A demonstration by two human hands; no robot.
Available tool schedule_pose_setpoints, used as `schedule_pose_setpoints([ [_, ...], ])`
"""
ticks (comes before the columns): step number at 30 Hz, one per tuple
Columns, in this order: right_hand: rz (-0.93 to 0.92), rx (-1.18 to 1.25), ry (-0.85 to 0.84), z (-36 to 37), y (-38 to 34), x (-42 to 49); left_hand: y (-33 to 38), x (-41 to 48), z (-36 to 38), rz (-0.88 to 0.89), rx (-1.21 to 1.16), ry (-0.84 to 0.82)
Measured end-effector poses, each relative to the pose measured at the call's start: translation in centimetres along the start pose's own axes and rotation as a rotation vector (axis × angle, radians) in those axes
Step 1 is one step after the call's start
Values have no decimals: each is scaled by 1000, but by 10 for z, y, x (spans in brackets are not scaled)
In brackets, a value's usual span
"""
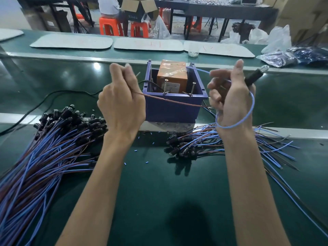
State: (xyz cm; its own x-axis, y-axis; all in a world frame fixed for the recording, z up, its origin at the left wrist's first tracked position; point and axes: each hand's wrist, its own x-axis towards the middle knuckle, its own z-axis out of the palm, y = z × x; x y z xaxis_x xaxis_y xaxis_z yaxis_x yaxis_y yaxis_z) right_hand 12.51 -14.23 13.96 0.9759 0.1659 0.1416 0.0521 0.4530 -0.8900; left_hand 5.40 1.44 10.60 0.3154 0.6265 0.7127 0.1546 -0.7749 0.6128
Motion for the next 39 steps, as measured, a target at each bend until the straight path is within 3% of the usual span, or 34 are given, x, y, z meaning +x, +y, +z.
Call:
schedule_pose_setpoints([
  [5,101,0,0,-5,-2,4,-10,1,6,-76,-100,-171],
  [13,108,-6,99,-16,7,16,-15,0,17,-226,-334,-466],
  [24,280,44,92,-27,35,26,-17,1,15,-204,-139,-487],
  [39,240,-104,-2,-33,43,28,-13,1,10,-213,-84,-521],
])
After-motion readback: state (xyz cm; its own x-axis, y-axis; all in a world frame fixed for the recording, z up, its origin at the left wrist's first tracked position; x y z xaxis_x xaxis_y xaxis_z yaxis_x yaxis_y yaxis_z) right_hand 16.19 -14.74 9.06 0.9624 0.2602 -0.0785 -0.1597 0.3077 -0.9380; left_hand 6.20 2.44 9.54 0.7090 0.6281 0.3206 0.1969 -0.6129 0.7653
